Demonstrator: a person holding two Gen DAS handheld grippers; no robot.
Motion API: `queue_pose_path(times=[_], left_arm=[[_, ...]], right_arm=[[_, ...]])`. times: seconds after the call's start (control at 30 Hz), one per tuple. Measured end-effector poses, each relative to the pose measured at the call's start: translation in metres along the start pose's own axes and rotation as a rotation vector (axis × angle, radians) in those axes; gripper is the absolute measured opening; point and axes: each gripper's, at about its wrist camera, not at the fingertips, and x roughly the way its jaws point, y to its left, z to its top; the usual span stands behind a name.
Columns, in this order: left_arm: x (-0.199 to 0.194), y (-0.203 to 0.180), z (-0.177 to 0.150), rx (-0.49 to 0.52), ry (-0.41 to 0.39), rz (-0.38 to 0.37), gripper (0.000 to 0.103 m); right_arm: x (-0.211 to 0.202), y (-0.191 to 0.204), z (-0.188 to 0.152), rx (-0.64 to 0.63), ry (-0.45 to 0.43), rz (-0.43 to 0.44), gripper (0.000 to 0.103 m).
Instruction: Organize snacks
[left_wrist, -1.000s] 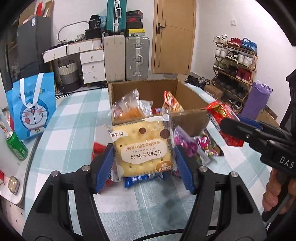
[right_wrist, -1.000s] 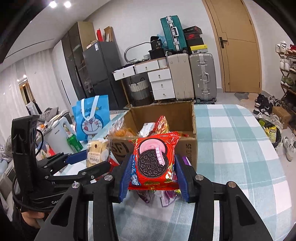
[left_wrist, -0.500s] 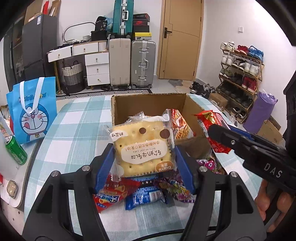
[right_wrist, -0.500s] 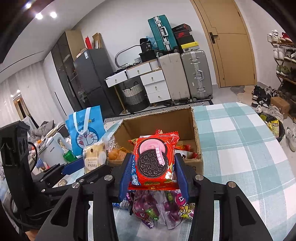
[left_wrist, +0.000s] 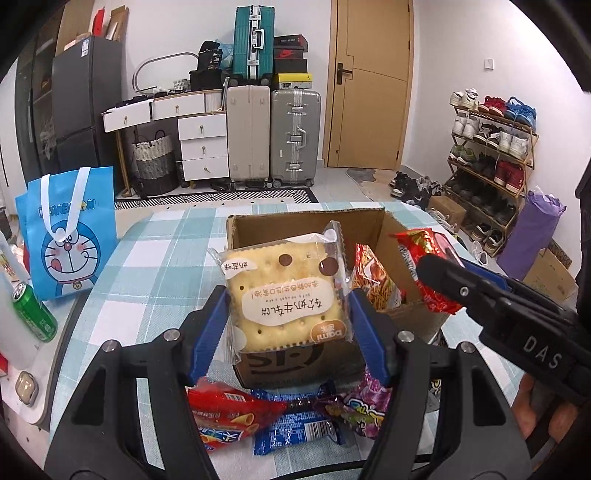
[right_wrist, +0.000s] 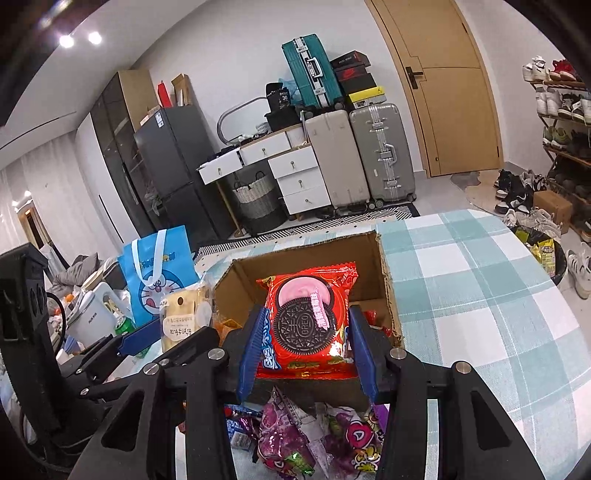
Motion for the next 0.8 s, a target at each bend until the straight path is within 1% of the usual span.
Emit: queue_pose_path(times=[0.13, 0.3, 0.37, 0.5, 0.53, 0.57, 0.6, 0.63, 0.67, 0.7, 0.73, 0.77, 0.8], left_arm=[[0.002, 0.003, 0.004, -0.017, -0.015, 0.005, 0.063], [0.009, 0.009, 0.006, -0.036, -0.011, 0.019, 0.063], [0.011, 0.012, 0.006, -0.044, -0.01, 0.013, 0.063], [0.017, 0.011, 0.007, -0.017, 0.006, 0.027, 0.064], [0.019, 0.01, 0.007, -0.01, 0.015, 0.028, 0.065], [0.02, 0.009, 0.008, -0.008, 0.024, 0.031, 0.066], [0.021, 0.009, 0.008, -0.007, 0.034, 0.034, 0.069], [0.021, 0.01, 0.008, -0.01, 0.042, 0.036, 0.069], [0.021, 0.012, 0.009, -0.016, 0.047, 0.03, 0.073], [0.02, 0.014, 0.009, -0.023, 0.054, 0.018, 0.078], [0.018, 0.016, 0.01, -0.034, 0.059, 0.0, 0.079], [0.015, 0.017, 0.01, -0.035, 0.058, -0.003, 0.08], [0.012, 0.017, 0.011, -0.029, 0.058, -0.001, 0.08]], right_arm=[[0.002, -0.005, 0.004, 0.013, -0.011, -0.004, 0.045], [0.01, -0.01, 0.008, 0.021, 0.005, -0.004, 0.045], [0.013, -0.009, 0.009, 0.013, 0.014, -0.01, 0.045], [0.02, -0.009, 0.01, -0.002, 0.052, -0.015, 0.045], [0.022, -0.008, 0.01, -0.012, 0.063, -0.014, 0.047], [0.022, -0.007, 0.009, -0.02, 0.063, -0.013, 0.051], [0.02, -0.006, 0.009, -0.027, 0.055, -0.018, 0.054], [0.019, -0.005, 0.009, -0.033, 0.053, -0.029, 0.062], [0.016, -0.004, 0.01, -0.038, 0.052, -0.043, 0.075], [0.013, -0.003, 0.011, -0.041, 0.048, -0.044, 0.083], [0.007, -0.001, 0.013, -0.046, 0.041, -0.049, 0.097], [0.003, 0.0, 0.015, -0.051, 0.035, -0.061, 0.103], [-0.002, 0.002, 0.019, -0.059, 0.03, -0.077, 0.102]])
